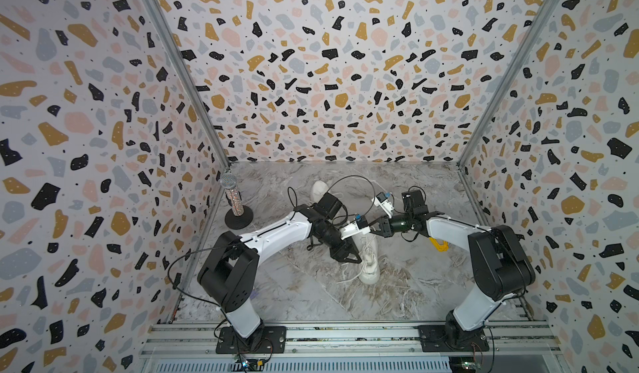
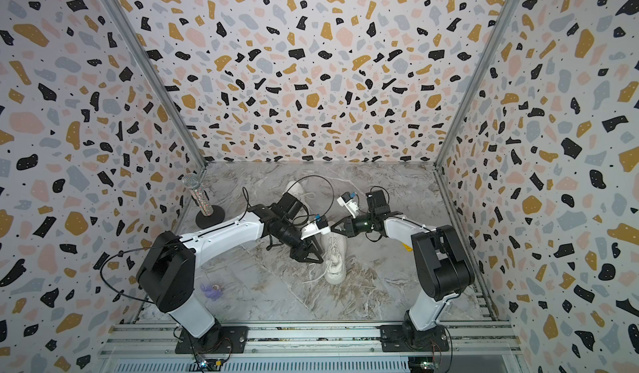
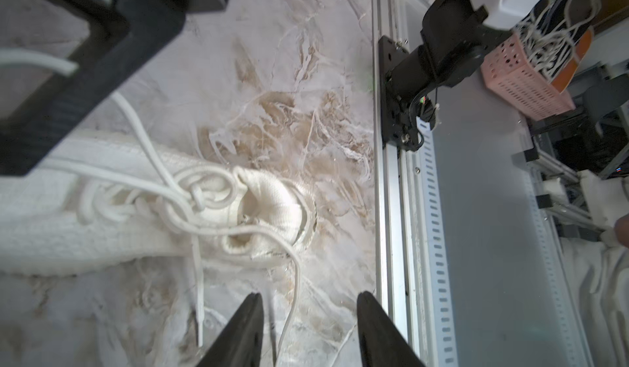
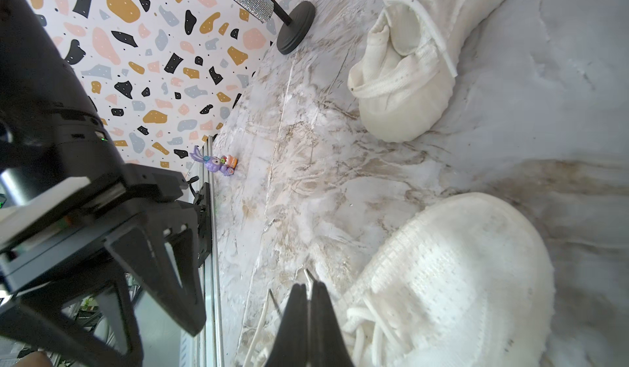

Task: Tie the shoes
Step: Wrap the shoelace around the shoelace.

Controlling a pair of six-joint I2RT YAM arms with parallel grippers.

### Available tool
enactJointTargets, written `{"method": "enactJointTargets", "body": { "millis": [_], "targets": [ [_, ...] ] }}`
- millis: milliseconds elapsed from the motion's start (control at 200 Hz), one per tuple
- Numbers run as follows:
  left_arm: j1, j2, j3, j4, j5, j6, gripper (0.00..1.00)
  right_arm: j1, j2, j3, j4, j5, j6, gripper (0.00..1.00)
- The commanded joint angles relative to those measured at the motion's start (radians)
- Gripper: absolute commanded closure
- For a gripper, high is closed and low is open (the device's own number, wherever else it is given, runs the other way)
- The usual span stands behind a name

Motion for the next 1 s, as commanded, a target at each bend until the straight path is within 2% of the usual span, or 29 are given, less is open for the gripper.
{"method": "enactJointTargets", "body": {
  "millis": [0, 225, 536, 691, 816, 996],
  "targets": [
    [-0.027, -0.032, -0.061, -0.014, -0.08, 0.078, 0.5, 0.004, -0.017, 0.037, -0.035, -0.01, -0.031, 1.0],
    [-0.109, -0.021, -0.155, 0.136, -0.211, -0.039, 0.48, 0.004, -0.014, 0.045, -0.035, -0.011, -0.039, 1.0],
    [-0.162, 0.059, -0.174, 0.306, -0.307, -0.157, 0.59, 0.004, -0.02, 0.047, -0.035, -0.013, -0.042, 1.0],
    [-0.174, 0.051, -0.206, 0.394, -0.301, -0.196, 0.81, 0.003, -0.021, 0.047, -0.035, -0.011, -0.043, 1.0],
    [-0.175, -0.004, -0.218, 0.398, -0.237, -0.195, 0.94, 0.004, -0.027, 0.047, -0.071, -0.01, -0.052, 1.0],
    [-0.179, -0.062, -0.18, 0.318, -0.141, -0.175, 1.0, 0.004, -0.017, 0.056, -0.092, -0.005, -0.07, 1.0]
  ]
}}
